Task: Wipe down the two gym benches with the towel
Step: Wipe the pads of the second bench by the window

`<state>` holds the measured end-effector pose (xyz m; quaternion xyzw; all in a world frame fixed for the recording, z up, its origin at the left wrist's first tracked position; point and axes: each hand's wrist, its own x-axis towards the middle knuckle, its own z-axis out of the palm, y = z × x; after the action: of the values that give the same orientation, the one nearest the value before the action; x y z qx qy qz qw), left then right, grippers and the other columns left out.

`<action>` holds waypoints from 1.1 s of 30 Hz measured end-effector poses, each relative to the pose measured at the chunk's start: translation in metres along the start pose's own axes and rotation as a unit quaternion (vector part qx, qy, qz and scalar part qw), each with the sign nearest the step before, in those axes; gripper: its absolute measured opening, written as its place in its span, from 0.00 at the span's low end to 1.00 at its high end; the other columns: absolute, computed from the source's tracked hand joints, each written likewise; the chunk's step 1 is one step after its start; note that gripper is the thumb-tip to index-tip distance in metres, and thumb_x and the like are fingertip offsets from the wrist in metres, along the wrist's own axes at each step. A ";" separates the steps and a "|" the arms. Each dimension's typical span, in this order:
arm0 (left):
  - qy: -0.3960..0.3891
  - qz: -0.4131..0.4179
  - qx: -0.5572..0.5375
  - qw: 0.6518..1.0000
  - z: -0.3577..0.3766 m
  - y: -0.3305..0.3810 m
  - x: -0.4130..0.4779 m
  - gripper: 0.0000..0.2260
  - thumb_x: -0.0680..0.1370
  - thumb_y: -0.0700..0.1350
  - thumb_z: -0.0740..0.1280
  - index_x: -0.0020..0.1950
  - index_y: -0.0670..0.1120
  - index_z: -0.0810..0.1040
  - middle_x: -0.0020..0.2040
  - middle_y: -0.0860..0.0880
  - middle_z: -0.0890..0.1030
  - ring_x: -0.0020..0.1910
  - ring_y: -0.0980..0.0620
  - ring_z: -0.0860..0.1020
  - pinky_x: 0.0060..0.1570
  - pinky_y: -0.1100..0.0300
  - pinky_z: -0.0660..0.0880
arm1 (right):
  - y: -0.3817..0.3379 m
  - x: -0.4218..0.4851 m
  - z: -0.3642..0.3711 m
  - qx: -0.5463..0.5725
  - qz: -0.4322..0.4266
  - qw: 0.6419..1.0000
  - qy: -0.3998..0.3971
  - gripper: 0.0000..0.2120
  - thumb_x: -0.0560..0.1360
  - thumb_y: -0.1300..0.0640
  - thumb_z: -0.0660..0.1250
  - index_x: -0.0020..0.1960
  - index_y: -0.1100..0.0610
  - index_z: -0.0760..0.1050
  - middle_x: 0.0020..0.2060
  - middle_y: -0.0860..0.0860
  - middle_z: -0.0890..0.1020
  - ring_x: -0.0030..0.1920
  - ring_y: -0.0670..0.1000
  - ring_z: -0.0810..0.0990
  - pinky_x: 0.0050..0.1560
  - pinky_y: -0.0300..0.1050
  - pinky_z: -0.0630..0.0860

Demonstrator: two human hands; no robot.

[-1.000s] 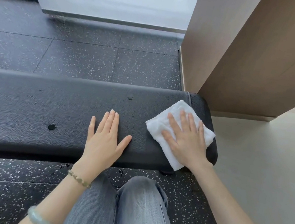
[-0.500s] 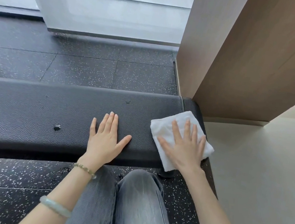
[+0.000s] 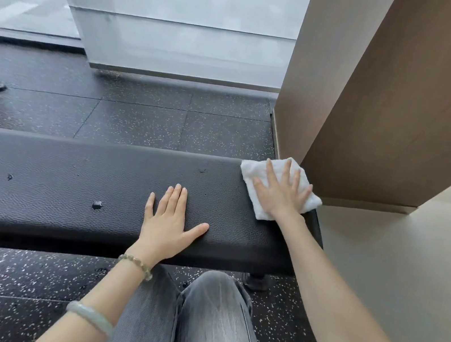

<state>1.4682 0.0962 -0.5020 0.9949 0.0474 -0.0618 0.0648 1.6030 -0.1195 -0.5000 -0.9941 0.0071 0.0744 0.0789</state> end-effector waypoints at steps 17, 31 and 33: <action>0.010 0.014 0.010 1.000 0.003 -0.001 -0.001 0.48 0.64 0.73 0.31 0.77 0.45 0.39 0.78 0.49 0.40 0.75 0.53 0.37 0.72 0.47 0.33 | 0.029 -0.021 0.009 0.106 -0.111 0.985 0.081 0.31 0.75 0.41 0.44 0.66 0.55 0.73 0.68 0.53 0.72 0.72 0.54 0.63 0.71 0.56 0.52; 0.016 0.009 0.011 1.000 0.003 -0.002 0.000 0.48 0.65 0.74 0.34 0.77 0.45 0.40 0.78 0.50 0.41 0.75 0.53 0.38 0.71 0.48 0.33 | 0.047 -0.080 0.021 0.136 -0.153 0.971 0.125 0.25 0.75 0.45 0.50 0.67 0.51 0.72 0.65 0.51 0.75 0.71 0.55 0.66 0.71 0.60 0.56; 0.016 0.008 0.015 1.000 0.004 -0.002 -0.001 0.47 0.65 0.74 0.33 0.77 0.45 0.40 0.78 0.50 0.41 0.75 0.53 0.38 0.72 0.48 0.33 | 0.053 -0.104 0.025 0.123 -0.141 0.974 0.131 0.26 0.75 0.44 0.50 0.67 0.50 0.72 0.67 0.51 0.73 0.72 0.54 0.64 0.72 0.57 0.53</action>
<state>1.4669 0.0973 -0.5059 0.9969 0.0393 -0.0461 0.0495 1.4948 -0.1672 -0.5169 -0.9689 -0.1138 -0.0698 0.2082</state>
